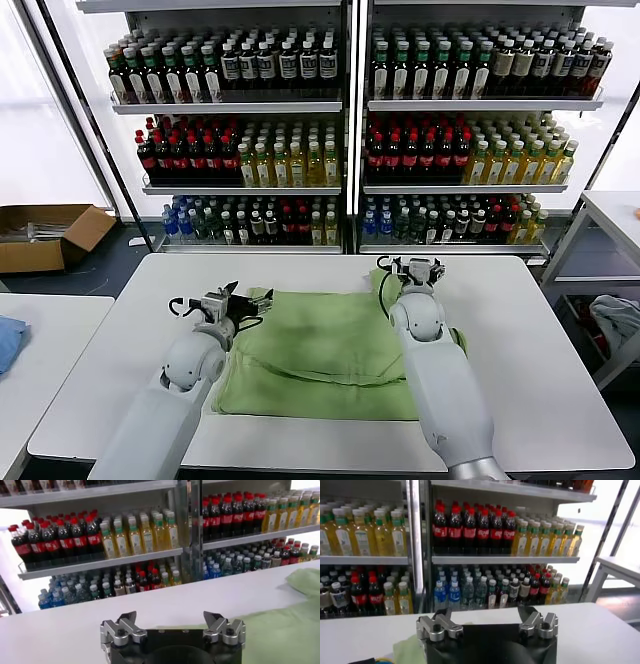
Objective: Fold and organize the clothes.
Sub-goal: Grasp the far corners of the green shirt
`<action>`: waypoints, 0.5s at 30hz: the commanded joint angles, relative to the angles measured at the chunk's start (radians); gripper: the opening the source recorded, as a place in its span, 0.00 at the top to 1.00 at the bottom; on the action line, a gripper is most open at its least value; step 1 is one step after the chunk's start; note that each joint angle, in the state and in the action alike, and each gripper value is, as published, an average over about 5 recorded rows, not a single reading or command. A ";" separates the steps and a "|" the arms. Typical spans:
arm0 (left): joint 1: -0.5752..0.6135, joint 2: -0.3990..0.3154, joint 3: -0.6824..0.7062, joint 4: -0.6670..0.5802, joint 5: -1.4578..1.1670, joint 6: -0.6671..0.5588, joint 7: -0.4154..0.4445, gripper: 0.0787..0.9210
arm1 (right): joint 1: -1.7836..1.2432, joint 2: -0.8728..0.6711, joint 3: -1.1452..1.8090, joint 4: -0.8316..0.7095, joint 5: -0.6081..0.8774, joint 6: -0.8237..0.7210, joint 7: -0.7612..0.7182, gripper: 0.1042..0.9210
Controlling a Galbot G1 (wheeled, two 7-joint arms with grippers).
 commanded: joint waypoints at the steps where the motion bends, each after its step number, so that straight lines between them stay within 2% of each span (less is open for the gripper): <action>1: -0.150 -0.020 0.045 0.253 -0.001 -0.003 0.010 0.12 | 0.101 0.028 0.013 -0.204 -0.009 0.022 -0.019 0.12; 15: -0.134 -0.035 0.043 0.280 0.003 -0.003 0.014 0.12 | 0.097 0.023 0.028 -0.255 -0.009 0.047 -0.030 0.12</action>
